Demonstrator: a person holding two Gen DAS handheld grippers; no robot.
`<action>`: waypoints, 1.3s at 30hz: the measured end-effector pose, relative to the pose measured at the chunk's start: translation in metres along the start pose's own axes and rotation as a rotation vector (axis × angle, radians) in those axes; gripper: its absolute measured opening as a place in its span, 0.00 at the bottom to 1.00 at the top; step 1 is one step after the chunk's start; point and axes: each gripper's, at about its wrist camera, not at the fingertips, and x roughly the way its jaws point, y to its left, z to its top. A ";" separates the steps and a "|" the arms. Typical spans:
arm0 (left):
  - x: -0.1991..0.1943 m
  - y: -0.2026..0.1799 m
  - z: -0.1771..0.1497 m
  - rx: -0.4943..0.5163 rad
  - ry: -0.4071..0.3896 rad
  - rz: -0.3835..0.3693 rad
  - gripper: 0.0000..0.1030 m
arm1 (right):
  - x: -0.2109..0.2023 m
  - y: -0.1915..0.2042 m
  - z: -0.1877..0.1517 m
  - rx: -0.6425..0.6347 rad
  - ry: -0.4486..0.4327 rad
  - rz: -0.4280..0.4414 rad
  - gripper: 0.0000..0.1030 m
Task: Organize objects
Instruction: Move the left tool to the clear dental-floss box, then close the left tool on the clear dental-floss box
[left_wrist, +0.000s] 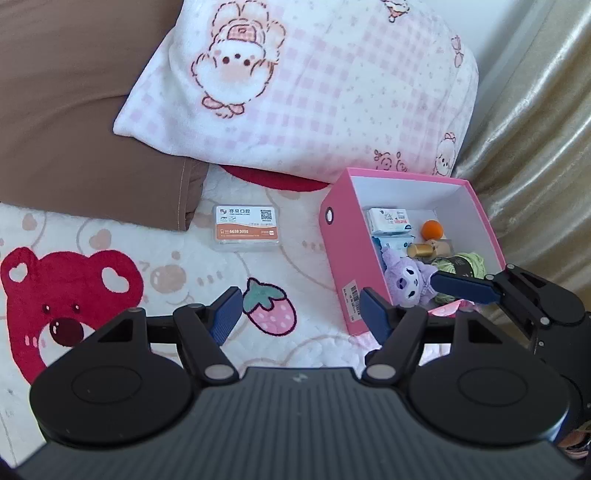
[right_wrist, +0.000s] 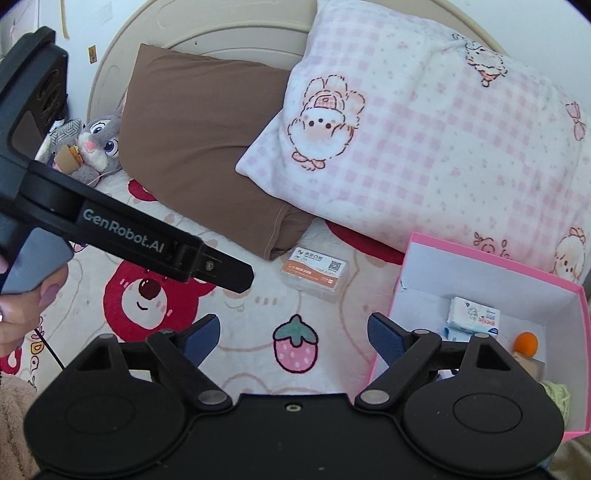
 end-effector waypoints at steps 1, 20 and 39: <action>0.006 0.006 0.003 -0.009 0.004 -0.001 0.67 | 0.005 0.001 0.000 -0.003 -0.008 0.007 0.87; 0.122 0.106 0.023 -0.088 -0.110 -0.118 0.65 | 0.148 0.008 -0.007 0.088 -0.065 -0.105 0.87; 0.186 0.124 0.018 -0.200 -0.119 -0.167 0.42 | 0.239 -0.024 -0.027 0.113 -0.047 -0.186 0.88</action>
